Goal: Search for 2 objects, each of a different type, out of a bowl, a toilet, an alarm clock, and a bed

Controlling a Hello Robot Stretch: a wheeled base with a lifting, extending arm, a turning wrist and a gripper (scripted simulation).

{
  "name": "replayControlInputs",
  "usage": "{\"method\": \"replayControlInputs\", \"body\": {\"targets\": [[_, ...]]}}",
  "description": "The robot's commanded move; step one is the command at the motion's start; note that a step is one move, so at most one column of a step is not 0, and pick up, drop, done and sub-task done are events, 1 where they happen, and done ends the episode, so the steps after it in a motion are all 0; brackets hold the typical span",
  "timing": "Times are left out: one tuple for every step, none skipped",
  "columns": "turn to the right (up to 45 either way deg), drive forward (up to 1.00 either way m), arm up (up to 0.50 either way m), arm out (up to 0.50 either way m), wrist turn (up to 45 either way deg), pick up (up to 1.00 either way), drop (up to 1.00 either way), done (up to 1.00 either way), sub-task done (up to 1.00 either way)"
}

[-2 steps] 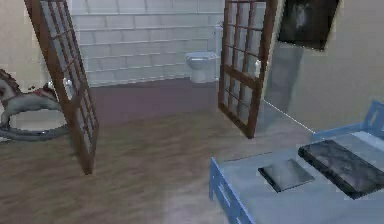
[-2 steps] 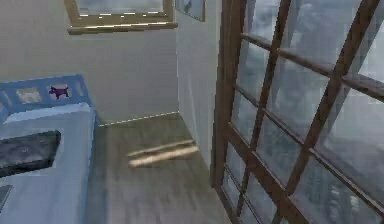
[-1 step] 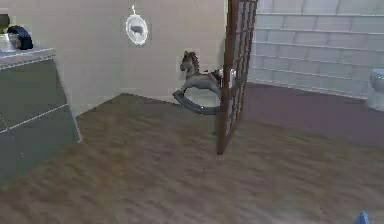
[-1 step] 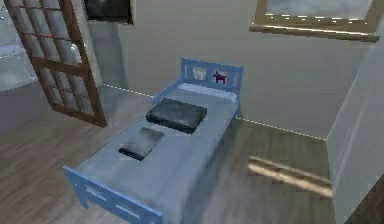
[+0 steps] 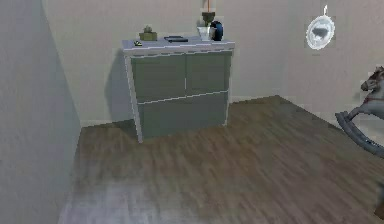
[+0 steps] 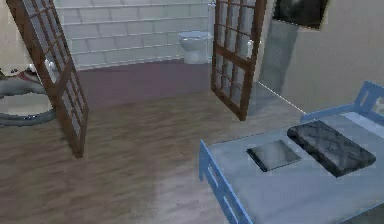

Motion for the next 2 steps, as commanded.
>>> {"method": "replayControlInputs", "body": {"targets": [[-3.0,0.00,0.00,0.00,0.0,0.00,0.00,0.00,0.00],[0.0,1.00,0.00,0.00,0.0,0.00,0.00,0.00,0.00]]}}
